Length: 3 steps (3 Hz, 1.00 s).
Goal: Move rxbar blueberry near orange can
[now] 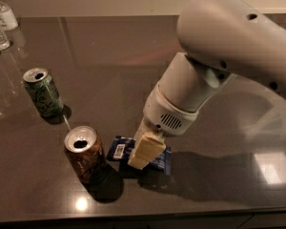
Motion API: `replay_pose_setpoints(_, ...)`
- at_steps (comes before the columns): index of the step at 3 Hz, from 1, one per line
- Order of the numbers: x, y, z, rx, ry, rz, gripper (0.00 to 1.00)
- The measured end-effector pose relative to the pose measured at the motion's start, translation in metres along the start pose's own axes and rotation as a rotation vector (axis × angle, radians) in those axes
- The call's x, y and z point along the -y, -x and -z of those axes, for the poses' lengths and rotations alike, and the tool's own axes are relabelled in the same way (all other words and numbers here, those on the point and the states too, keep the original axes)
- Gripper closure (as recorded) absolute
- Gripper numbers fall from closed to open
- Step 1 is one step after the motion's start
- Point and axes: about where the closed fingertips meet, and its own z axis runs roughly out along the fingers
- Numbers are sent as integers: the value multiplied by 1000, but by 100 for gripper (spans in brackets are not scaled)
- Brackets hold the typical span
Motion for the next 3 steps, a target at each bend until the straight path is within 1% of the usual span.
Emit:
replay_pose_setpoints(2,4,0,-5,22,-4,-7,12)
replay_pose_setpoints(3,4,1,-5,21,-5,-4,0)
